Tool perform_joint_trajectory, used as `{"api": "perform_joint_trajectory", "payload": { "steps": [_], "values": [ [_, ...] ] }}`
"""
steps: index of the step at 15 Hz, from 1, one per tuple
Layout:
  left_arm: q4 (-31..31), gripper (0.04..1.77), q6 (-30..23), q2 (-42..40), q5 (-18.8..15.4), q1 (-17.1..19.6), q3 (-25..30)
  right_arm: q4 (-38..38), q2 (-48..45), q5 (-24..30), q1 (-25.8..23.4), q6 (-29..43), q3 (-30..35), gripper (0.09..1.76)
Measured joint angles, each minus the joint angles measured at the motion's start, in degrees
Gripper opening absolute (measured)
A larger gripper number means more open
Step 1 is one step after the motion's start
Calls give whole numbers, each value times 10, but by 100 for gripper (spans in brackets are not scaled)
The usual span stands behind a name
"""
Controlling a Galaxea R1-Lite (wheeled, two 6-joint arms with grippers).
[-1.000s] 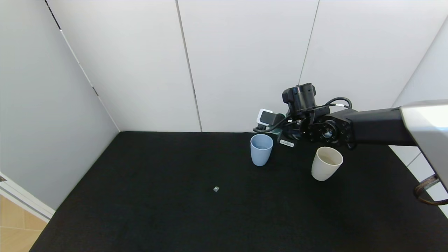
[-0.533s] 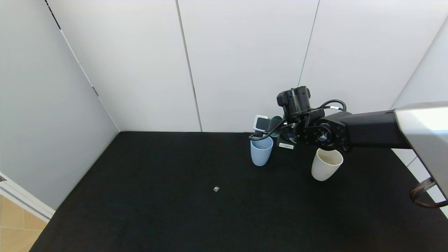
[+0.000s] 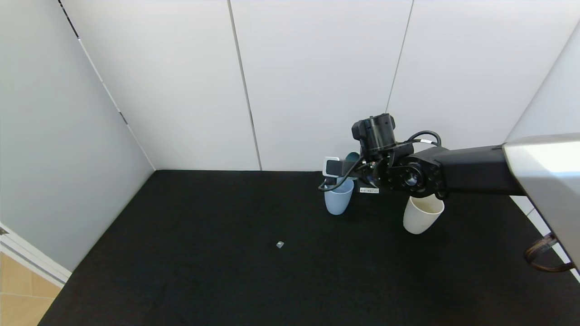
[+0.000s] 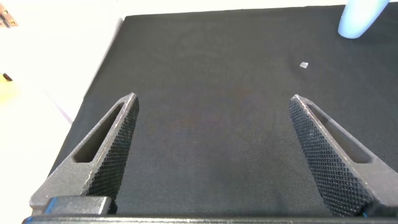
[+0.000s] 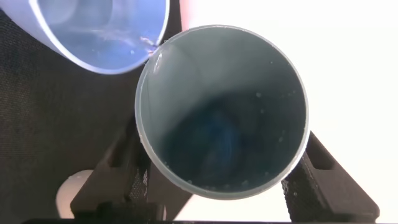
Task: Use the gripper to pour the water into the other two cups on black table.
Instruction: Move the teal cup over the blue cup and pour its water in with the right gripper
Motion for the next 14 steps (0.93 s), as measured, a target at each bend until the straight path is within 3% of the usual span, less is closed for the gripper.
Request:
{"api": "perform_joint_trajectory", "payload": {
  "steps": [14],
  "values": [
    [0,172,0,0,0,0,0,-24,29,-41,10,-134,-45,119]
  ]
}}
